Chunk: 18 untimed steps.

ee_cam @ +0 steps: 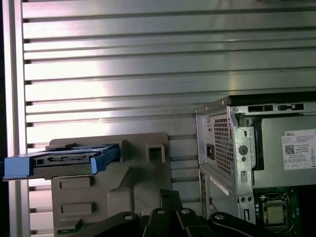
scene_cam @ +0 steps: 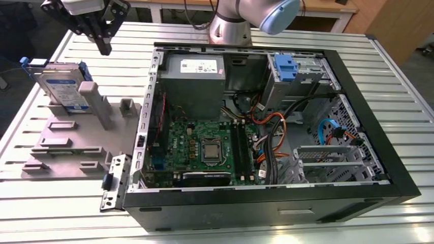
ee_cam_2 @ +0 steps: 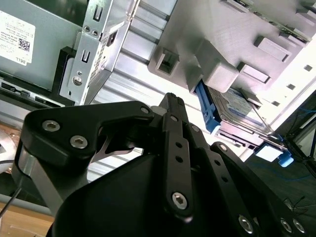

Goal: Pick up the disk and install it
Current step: 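Reach for the disk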

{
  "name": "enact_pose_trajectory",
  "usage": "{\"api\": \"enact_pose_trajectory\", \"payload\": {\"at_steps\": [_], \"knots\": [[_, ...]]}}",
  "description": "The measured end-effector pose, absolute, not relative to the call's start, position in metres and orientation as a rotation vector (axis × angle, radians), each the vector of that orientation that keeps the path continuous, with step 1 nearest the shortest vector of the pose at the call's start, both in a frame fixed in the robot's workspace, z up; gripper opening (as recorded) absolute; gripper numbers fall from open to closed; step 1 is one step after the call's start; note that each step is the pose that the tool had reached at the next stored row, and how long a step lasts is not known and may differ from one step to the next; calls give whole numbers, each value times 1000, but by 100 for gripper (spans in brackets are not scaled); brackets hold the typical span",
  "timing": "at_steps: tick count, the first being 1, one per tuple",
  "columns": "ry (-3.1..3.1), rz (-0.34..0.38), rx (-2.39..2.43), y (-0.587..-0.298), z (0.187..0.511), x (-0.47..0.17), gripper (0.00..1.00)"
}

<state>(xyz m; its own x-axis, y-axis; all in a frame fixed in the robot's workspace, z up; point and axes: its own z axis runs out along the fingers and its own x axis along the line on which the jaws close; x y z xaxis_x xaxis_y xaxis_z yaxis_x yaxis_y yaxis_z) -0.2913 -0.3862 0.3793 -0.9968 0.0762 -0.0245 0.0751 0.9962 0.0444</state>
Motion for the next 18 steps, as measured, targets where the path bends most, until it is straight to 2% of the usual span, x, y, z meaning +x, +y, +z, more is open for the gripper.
{"api": "enact_pose_trajectory", "payload": {"at_steps": [18], "knots": [[3112,68,118,-386,377,-308,11]]}}
